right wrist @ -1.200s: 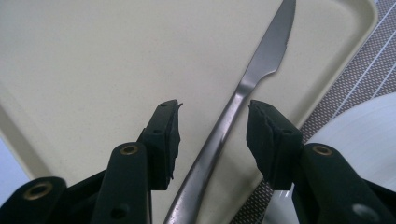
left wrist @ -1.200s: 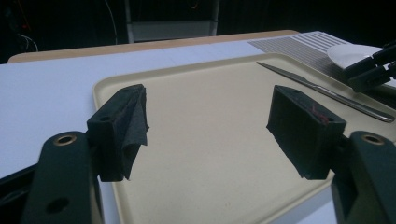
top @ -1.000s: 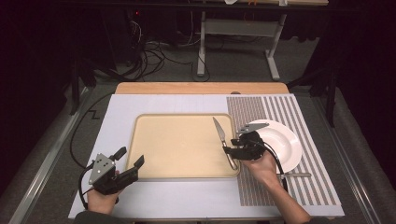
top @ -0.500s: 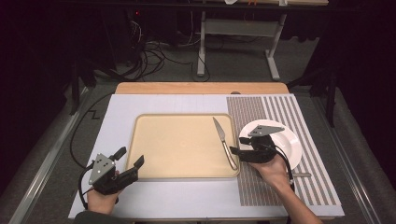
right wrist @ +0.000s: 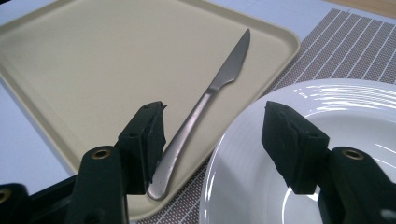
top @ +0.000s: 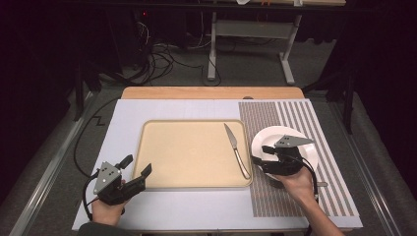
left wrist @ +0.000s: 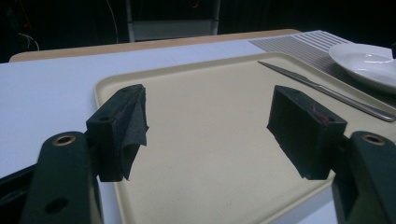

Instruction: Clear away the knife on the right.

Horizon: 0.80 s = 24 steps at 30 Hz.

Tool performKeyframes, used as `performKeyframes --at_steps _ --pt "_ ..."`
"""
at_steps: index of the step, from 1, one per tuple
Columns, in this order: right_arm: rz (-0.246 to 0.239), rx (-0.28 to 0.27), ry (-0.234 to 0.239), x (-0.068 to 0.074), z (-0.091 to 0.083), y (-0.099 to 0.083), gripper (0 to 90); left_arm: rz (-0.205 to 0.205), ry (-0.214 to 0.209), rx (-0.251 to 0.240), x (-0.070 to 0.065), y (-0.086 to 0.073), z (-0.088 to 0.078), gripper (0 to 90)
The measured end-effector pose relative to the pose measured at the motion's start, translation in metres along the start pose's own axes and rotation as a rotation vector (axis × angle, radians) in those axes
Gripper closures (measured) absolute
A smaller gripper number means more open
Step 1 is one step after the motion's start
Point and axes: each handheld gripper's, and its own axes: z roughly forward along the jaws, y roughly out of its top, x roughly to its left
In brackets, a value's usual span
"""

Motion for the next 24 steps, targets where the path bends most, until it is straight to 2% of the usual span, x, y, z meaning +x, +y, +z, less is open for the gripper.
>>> performKeyframes --at_steps 11,24 --pt "-0.002 -0.024 -0.012 -0.003 -0.01 -0.006 39.2 -0.001 0.001 0.002 0.0 0.0 0.0 28.9" --pt "0.022 -0.06 -0.015 -0.011 -0.024 -0.015 37.4 -0.008 0.001 0.004 0.0 0.0 0.0 28.6"
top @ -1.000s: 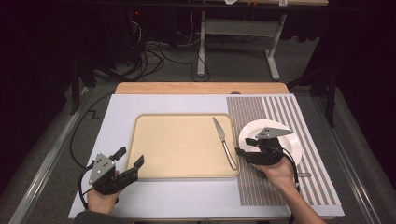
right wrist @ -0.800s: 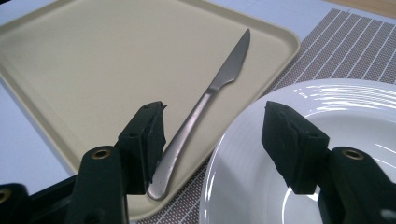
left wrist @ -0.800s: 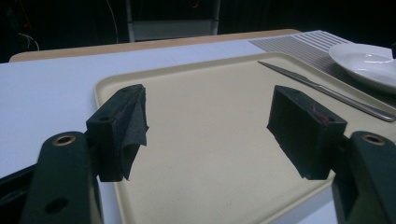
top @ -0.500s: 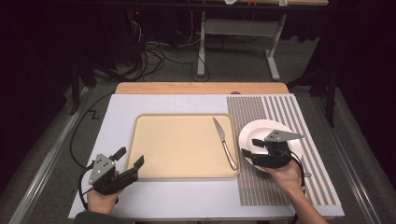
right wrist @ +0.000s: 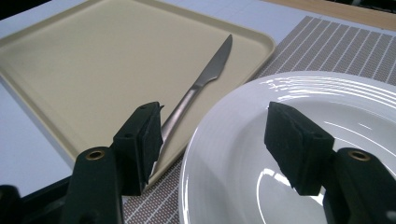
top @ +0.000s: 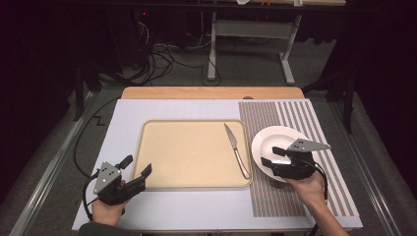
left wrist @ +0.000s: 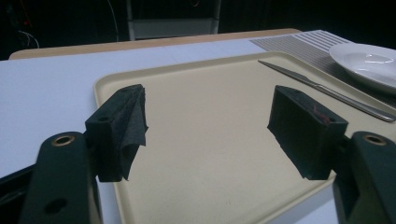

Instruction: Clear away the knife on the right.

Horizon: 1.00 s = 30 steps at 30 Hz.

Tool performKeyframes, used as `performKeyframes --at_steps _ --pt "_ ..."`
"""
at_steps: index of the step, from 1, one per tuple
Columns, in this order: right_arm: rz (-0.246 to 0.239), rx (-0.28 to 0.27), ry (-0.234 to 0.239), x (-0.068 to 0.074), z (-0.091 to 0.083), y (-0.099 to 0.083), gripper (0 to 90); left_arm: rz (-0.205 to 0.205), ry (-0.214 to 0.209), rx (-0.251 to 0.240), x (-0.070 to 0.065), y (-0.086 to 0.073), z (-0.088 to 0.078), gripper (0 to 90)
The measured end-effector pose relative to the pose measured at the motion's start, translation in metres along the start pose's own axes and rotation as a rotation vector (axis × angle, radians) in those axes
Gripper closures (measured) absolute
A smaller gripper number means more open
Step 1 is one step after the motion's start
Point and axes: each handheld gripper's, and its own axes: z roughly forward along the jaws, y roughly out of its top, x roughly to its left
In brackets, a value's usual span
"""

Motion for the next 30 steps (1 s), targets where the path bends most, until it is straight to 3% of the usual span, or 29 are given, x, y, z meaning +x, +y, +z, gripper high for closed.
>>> performKeyframes --at_steps 20,30 --pt "0.07 -0.099 -0.055 -0.021 -0.033 -0.025 34.3 -0.004 -0.005 0.007 0.0 0.0 0.001 28.5" --pt "0.081 -0.154 -0.081 -0.027 -0.046 -0.042 32.6 -0.015 -0.01 0.004 0.001 -0.001 0.001 28.5"
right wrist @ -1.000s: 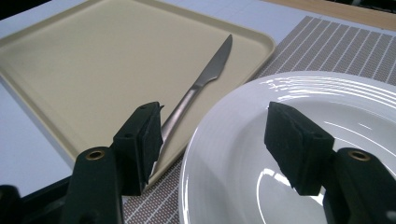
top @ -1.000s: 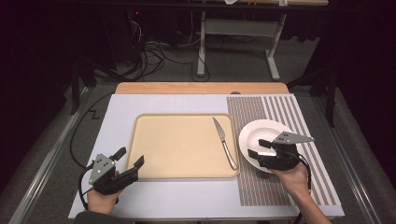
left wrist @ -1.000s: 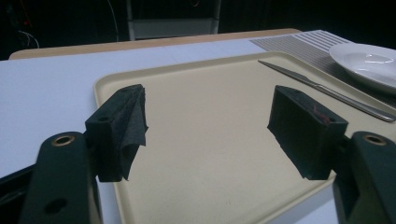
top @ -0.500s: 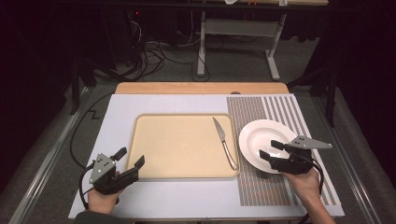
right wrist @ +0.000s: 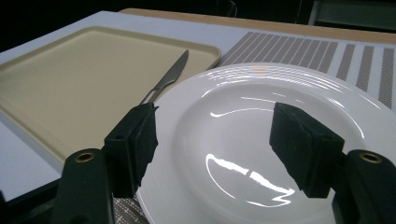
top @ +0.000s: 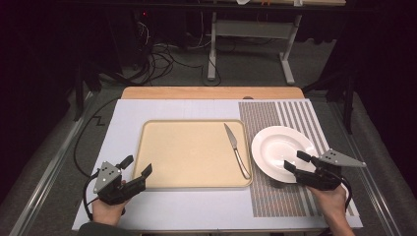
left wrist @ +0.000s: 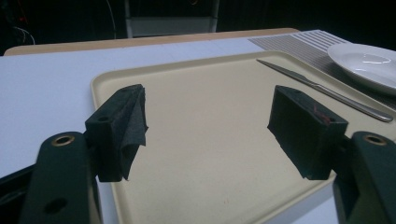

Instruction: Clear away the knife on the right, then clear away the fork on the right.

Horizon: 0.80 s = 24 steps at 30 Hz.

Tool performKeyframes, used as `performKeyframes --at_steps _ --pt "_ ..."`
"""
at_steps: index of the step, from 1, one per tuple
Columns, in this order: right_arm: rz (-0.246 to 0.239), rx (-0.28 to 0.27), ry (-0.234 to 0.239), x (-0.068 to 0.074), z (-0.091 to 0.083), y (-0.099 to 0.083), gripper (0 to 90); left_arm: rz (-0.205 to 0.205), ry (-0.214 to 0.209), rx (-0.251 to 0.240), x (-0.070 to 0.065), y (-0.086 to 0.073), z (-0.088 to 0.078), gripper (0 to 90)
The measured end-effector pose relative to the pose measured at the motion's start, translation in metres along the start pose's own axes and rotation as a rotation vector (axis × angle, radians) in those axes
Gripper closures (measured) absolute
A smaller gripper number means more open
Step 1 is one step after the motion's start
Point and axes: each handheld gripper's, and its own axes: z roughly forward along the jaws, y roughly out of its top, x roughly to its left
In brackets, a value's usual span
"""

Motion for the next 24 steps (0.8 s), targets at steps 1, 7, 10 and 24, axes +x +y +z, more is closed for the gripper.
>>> performKeyframes --at_steps 1,7,10,24 --pt "0.005 -0.01 -0.003 -0.001 -0.002 -0.002 32.6 -0.002 0.0 -0.001 0.0 0.0 0.0 28.5" --pt "0.018 -0.045 -0.016 -0.005 -0.011 -0.012 31.7 -0.003 -0.002 -0.003 0.0 0.0 -0.001 28.5" --pt "0.029 -0.055 -0.024 -0.006 -0.015 -0.016 31.7 -0.007 -0.003 -0.005 0.0 0.0 -0.002 28.5" --pt "0.046 -0.012 -0.037 -0.009 -0.018 -0.018 34.3 -0.008 0.004 0.002 0.001 -0.001 -0.002 28.6"
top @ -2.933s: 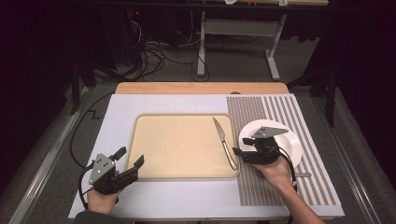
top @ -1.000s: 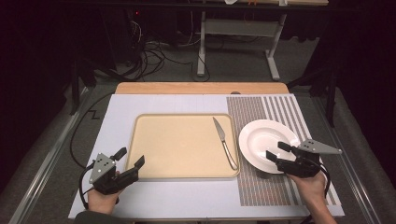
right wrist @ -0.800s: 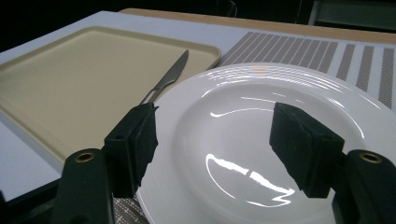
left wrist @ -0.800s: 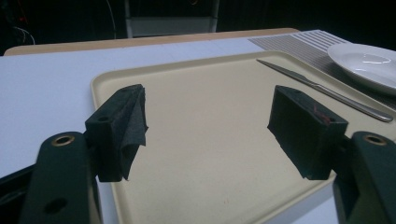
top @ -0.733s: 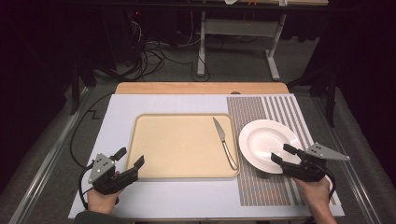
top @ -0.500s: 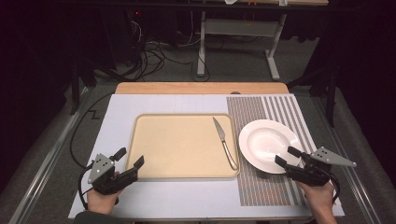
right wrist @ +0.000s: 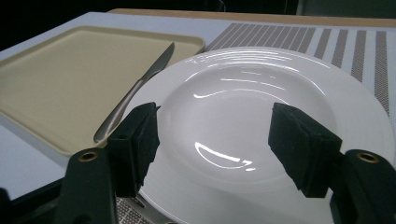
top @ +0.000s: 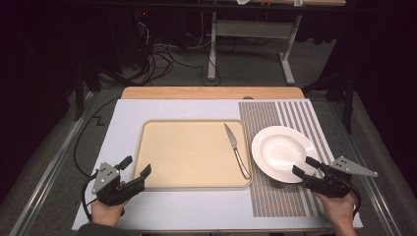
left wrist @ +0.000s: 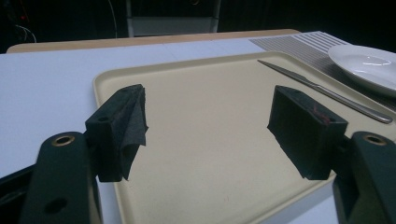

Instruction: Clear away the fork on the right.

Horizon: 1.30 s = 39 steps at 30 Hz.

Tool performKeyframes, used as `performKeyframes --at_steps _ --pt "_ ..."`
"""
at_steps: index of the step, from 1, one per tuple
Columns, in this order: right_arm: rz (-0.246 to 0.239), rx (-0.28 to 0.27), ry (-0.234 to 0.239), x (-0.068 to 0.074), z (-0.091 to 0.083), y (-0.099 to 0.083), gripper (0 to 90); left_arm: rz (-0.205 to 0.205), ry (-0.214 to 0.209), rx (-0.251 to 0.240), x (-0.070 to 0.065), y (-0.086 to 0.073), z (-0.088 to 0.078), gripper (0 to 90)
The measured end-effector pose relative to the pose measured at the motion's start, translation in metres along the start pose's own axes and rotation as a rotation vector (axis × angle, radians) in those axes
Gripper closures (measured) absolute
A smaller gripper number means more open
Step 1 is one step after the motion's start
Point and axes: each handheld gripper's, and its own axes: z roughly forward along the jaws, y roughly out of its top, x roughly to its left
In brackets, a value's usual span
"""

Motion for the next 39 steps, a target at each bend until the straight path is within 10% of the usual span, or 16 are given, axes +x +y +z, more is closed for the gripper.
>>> performKeyframes --at_steps 39 --pt "-0.057 0.342 -0.076 -0.006 -0.02 0.018 47.4 0.015 0.008 -0.001 -0.003 0.001 0.001 28.6"
